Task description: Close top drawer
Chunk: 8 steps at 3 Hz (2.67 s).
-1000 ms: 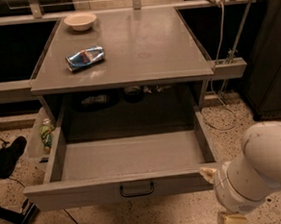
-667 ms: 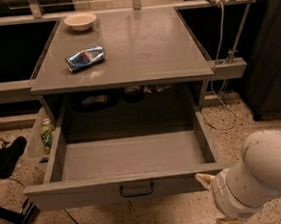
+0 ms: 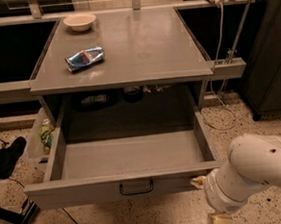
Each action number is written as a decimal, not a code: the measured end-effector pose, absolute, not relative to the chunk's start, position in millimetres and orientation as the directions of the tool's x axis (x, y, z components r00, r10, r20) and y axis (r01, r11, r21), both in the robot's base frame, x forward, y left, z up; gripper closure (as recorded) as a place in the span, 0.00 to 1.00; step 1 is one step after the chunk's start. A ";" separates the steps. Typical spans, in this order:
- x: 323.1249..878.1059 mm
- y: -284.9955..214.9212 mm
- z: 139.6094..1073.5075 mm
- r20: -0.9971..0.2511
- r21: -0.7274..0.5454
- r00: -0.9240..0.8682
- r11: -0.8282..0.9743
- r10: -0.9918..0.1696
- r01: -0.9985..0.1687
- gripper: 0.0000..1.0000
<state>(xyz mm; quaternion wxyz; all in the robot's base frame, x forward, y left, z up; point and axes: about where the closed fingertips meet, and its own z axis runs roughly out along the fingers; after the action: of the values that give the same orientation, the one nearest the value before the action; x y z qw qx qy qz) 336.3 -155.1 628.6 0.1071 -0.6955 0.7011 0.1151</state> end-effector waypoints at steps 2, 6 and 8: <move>426.1 -131.2 612.4 -0.358 -0.027 0.015 -0.006 -0.934 -1.000 0.00; 537.8 -98.7 608.9 -0.443 -0.117 0.040 0.014 -0.896 -0.993 0.00; 612.5 -102.3 607.1 -0.446 -0.273 0.000 0.136 -0.895 -0.952 0.00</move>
Offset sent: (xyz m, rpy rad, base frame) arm 0.1588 0.0493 -0.0147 0.1027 -0.0866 0.0246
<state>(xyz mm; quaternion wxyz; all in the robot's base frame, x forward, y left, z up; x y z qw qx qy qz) 612.5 -102.3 607.1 0.2664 -0.6551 0.7049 0.0541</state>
